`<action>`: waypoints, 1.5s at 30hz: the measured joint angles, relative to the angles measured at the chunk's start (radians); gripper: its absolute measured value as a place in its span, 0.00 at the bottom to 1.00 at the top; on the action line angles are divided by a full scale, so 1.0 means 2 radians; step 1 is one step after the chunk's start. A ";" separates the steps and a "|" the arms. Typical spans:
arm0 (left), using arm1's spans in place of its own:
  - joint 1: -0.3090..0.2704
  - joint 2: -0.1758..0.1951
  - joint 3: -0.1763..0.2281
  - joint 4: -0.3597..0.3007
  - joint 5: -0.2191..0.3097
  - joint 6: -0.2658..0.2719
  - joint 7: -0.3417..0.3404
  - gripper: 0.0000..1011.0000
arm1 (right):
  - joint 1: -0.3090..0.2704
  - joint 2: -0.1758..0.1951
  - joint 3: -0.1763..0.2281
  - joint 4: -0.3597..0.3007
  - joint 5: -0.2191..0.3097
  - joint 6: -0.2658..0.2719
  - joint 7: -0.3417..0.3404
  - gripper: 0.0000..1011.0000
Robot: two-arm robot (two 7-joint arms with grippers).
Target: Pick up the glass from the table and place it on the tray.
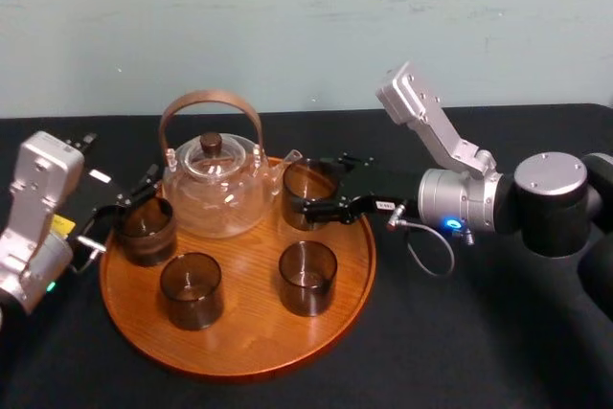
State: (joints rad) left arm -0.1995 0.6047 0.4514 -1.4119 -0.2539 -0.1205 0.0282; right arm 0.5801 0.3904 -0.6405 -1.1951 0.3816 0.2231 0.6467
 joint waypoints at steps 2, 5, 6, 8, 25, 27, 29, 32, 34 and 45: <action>0.000 0.000 0.000 0.000 0.000 0.000 0.000 0.99 | 0.001 -0.002 -0.001 0.005 -0.001 -0.002 0.000 0.89; 0.000 0.000 0.000 0.000 0.000 0.000 0.000 0.99 | 0.004 -0.006 -0.002 0.015 -0.002 -0.005 0.000 0.89; 0.000 0.000 0.000 0.000 0.000 0.000 0.000 0.99 | 0.005 -0.008 -0.002 0.019 -0.003 -0.007 0.000 0.89; 0.000 0.000 0.000 0.000 0.000 0.000 0.000 0.99 | 0.006 -0.009 -0.002 0.023 -0.004 -0.008 0.000 0.89; 0.000 0.000 0.000 0.000 0.000 0.000 0.000 0.99 | 0.022 -0.028 0.001 0.078 -0.013 -0.021 -0.001 0.89; 0.000 0.000 0.000 0.000 0.000 0.000 0.000 0.99 | 0.023 -0.030 0.002 0.084 -0.015 -0.022 -0.001 0.89; 0.000 0.000 0.000 0.000 0.000 0.000 0.000 0.99 | 0.024 -0.031 0.003 0.088 -0.016 -0.022 -0.001 0.89; 0.000 0.000 0.000 0.000 0.000 0.000 0.000 0.99 | 0.024 -0.033 0.003 0.094 -0.017 -0.022 0.000 0.89; 0.000 0.000 0.000 0.000 0.000 0.000 0.000 0.99 | 0.024 -0.034 0.004 0.096 -0.019 -0.023 0.000 0.89; 0.000 0.000 0.000 0.000 0.000 0.000 0.000 0.99 | 0.022 -0.038 0.008 0.106 -0.023 -0.024 0.001 0.89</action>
State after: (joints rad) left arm -0.1995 0.6047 0.4514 -1.4120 -0.2539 -0.1205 0.0283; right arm 0.6234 0.3148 -0.6239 -0.9831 0.3348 0.1756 0.6496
